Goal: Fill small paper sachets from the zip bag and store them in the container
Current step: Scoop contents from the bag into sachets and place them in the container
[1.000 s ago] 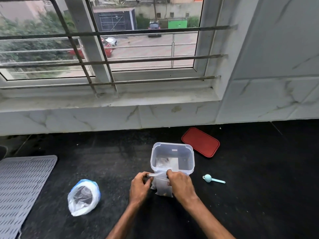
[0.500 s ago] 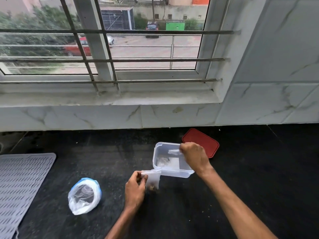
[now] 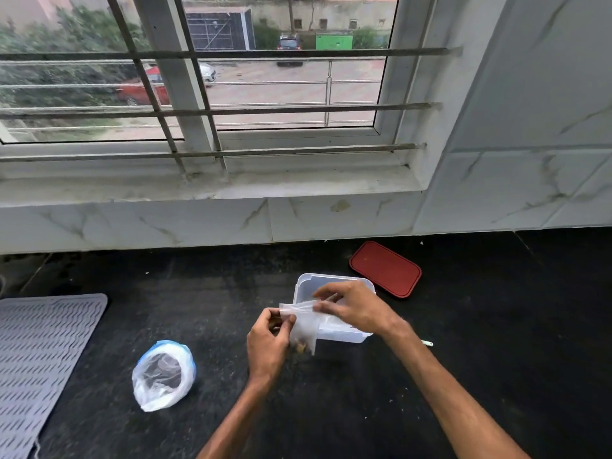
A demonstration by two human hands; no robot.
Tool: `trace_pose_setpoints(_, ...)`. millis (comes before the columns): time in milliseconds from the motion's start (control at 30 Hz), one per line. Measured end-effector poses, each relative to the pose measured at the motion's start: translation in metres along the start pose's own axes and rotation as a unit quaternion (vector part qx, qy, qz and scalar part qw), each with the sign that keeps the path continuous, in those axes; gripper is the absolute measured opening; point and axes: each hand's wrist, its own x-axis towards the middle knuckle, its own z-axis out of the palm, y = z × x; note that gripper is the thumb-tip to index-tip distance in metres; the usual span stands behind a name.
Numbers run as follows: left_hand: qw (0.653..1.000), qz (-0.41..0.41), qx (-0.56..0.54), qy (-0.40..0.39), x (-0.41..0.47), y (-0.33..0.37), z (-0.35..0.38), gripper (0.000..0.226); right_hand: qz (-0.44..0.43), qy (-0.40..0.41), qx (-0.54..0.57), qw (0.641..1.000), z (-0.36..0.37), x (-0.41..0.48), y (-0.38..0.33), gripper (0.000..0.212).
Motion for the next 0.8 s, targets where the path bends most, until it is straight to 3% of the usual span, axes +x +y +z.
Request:
trace_pose_setpoints(67,1.000,0.002,-0.009,-0.010,0.001,0.004,0.007,0.014,-0.026,-0.004,-0.030,0.999,0.009,-0.009,-0.004,0.038)
trace_pose_setpoints(133,0.999,0.000,-0.020,-0.032,0.000,0.004,0.010,0.019,-0.036,0.046,-0.036,0.998,0.014,-0.011,0.002,0.024)
trace_pose_setpoints(333,0.997,-0.028,-0.058,-0.034,-0.003,0.001,0.008,0.038,0.025,0.055,-0.043,0.997,0.009,-0.015,0.014,0.029)
trace_pose_setpoints(467,0.994,-0.042,-0.101,0.020,0.004,-0.001,-0.011,0.033,0.010,0.081,-0.091,0.993,-0.012,-0.008,0.010,0.031)
trace_pose_setpoints(667,0.994,-0.028,-0.075,0.078,0.012,-0.003,-0.043,0.031,-0.078,0.204,-0.198,0.956,-0.017,0.018,-0.005,0.016)
trace_pose_setpoints(733,0.994,-0.027,-0.064,0.085,0.013,-0.007,-0.049,0.031,-0.061,0.170,-0.216,0.960,0.005,0.028,-0.001,0.023)
trace_pose_setpoints(800,0.995,-0.024,-0.052,0.087,0.011,-0.007,-0.051,0.030,-0.010,0.067,-0.240,0.968,0.029,0.034,0.011,0.038)
